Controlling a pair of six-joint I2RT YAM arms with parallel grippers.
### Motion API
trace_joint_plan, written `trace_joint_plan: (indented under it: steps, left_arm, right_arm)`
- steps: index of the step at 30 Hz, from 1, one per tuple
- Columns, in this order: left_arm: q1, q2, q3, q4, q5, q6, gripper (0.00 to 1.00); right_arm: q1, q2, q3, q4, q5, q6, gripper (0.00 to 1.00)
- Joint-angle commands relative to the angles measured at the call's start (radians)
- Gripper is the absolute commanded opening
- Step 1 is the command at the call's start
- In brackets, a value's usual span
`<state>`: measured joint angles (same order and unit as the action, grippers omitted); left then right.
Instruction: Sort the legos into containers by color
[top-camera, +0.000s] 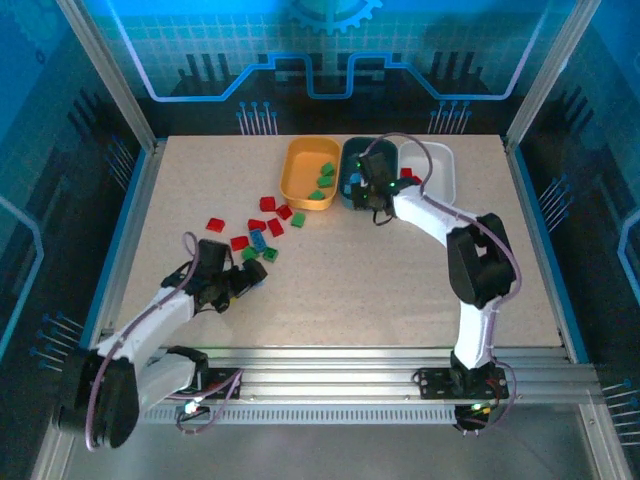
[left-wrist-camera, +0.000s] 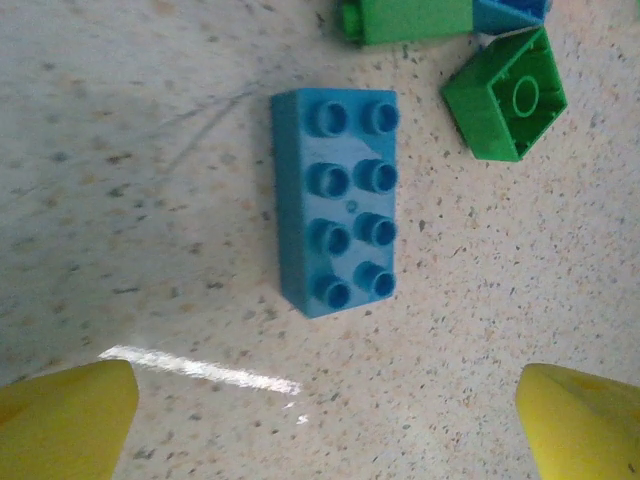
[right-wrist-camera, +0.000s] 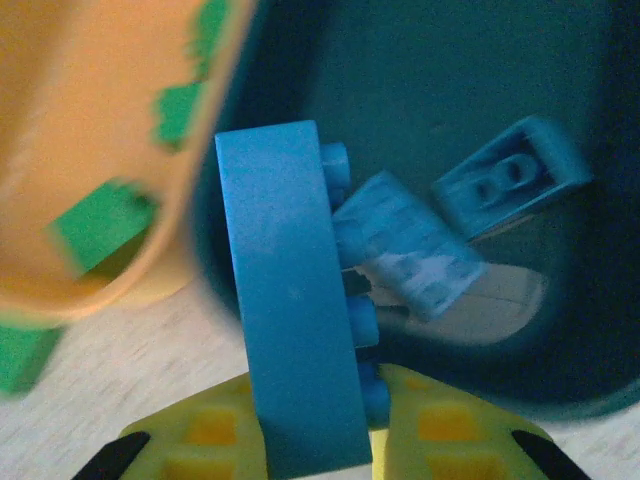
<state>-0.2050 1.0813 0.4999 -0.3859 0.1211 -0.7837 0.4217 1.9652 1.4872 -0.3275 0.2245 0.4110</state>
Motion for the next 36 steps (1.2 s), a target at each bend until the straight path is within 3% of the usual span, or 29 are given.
trace_joint_plan:
  steps: [1, 8, 12, 15, 18, 27, 32, 36]
  left_arm:
    - [-0.023, 0.066, 0.071, 0.018, -0.028, 0.022, 0.99]
    - [-0.037, 0.126, 0.113, 0.001, -0.041, 0.042, 0.99]
    - [-0.048, 0.143, 0.126, -0.014, -0.052, 0.053, 0.99]
    - [-0.051, 0.142, 0.120, -0.003, -0.051, 0.058, 0.99]
    - [-0.051, 0.149, 0.115, -0.002, -0.059, 0.056, 0.98]
    - [-0.054, 0.248, 0.145, -0.010, -0.125, 0.082, 0.80]
    - [-0.054, 0.348, 0.206, -0.009, -0.146, 0.107, 0.68]
    - [-0.062, 0.419, 0.251, -0.038, -0.186, 0.133, 0.64]
  right_arm:
    - [-0.057, 0.069, 0.085, -0.072, -0.040, 0.011, 0.23]
    - [-0.121, 0.174, 0.234, -0.142, -0.088, -0.021, 0.32]
    - [-0.125, 0.112, 0.222, -0.124, -0.106, -0.023, 0.46]
    - [-0.115, 0.028, 0.182, -0.108, -0.103, -0.022, 0.49]
    - [-0.100, -0.095, 0.094, -0.081, -0.090, -0.013, 0.51]
    - [-0.001, -0.505, -0.355, 0.041, -0.100, 0.069, 0.56]
    - [0.017, -0.623, -0.520, 0.059, -0.124, 0.096, 0.56]
    - [0.096, -0.646, -0.637, 0.122, -0.085, 0.132, 0.53]
